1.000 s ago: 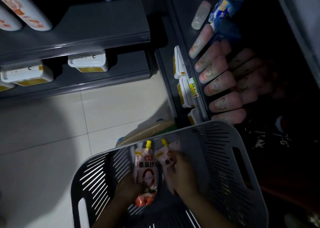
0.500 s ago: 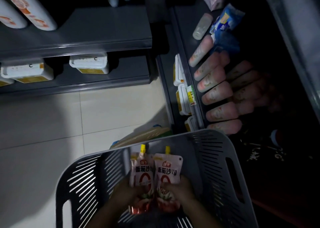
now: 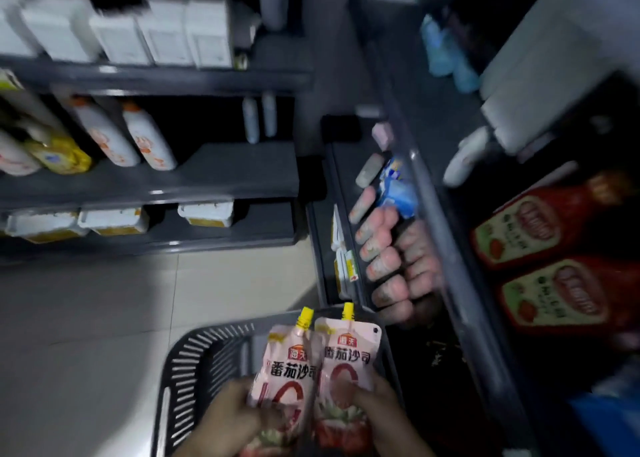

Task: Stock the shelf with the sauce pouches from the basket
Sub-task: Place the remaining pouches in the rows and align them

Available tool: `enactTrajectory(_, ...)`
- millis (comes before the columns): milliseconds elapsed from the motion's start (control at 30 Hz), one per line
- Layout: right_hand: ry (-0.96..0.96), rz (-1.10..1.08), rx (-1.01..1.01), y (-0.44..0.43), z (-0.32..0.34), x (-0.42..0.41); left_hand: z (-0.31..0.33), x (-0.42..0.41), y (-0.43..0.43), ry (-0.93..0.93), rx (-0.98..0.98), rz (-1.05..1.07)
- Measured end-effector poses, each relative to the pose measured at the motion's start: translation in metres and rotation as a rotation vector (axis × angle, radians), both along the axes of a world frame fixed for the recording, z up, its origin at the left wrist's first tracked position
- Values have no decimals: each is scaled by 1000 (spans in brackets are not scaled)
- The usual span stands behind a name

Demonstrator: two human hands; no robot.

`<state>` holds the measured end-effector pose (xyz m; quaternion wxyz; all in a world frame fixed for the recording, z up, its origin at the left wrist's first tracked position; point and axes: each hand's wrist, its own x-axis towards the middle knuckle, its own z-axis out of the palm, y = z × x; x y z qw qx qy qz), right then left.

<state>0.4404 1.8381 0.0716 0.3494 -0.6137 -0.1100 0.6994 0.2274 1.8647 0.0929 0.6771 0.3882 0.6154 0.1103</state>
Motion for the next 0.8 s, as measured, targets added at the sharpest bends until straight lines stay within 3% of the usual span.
enactTrajectory(200, 41, -95, 247, 13, 116, 0, 117, 13, 13, -289, 166, 136)
enactTrajectory(467, -227, -177, 569, -9, 284, -21, 260, -9, 23, -547, 302, 14)
enactTrajectory(600, -358, -281, 694, -43, 334, -40, 306, -19, 9, -594, 341, -39)
enactTrajectory(800, -408, -498, 801, -112, 370, -54, 341, -8, -24, -723, 375, -189)
